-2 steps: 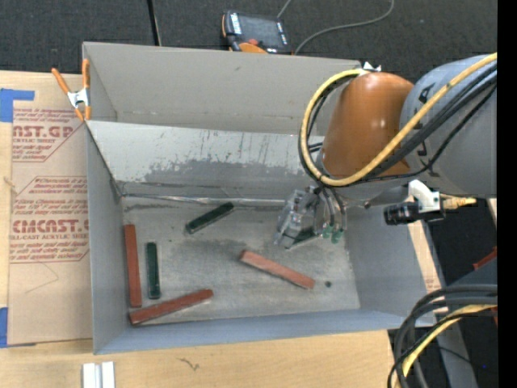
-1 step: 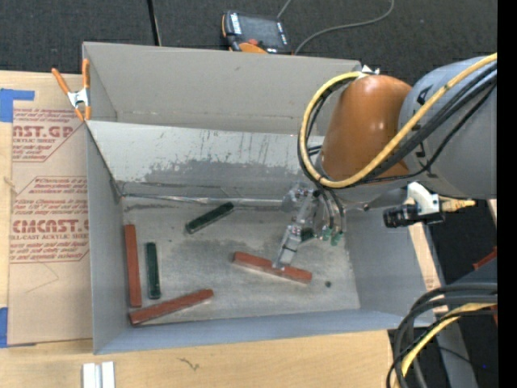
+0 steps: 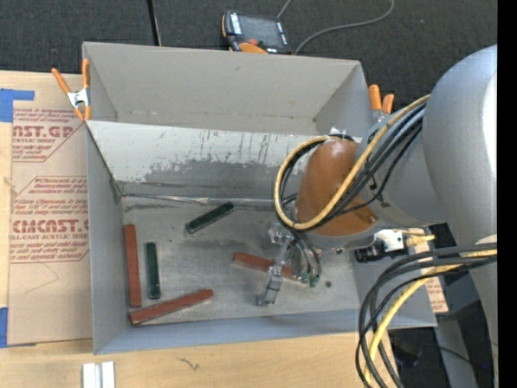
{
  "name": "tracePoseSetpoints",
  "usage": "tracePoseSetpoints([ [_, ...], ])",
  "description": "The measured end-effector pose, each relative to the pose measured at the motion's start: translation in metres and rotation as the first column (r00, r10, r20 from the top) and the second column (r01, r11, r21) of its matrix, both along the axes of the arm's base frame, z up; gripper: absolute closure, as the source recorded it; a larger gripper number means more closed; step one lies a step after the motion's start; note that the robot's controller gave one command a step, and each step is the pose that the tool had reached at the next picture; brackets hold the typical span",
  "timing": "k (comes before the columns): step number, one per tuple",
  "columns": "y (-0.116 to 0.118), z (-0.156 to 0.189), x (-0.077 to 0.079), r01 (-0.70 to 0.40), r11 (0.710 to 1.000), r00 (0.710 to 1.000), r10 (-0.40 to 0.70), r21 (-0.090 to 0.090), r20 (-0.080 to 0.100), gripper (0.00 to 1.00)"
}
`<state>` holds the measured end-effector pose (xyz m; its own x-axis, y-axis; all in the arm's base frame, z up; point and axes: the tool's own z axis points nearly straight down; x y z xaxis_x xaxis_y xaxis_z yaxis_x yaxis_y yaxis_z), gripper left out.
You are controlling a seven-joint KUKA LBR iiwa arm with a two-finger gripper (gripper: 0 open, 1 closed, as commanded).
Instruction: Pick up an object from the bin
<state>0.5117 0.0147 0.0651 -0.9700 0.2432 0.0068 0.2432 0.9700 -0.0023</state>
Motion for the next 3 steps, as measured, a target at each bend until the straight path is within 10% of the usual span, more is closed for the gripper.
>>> tracePoseSetpoints([
  [1,0.000,0.005,0.003,0.001,1.000,1.000,-0.001,0.001,0.008,1.00],
  [2,0.007,0.164,0.046,-0.237,0.971,0.971,0.237,-0.002,0.017,1.00],
  [3,-0.005,0.161,0.046,-0.365,0.931,0.931,0.365,0.000,0.010,1.00],
])
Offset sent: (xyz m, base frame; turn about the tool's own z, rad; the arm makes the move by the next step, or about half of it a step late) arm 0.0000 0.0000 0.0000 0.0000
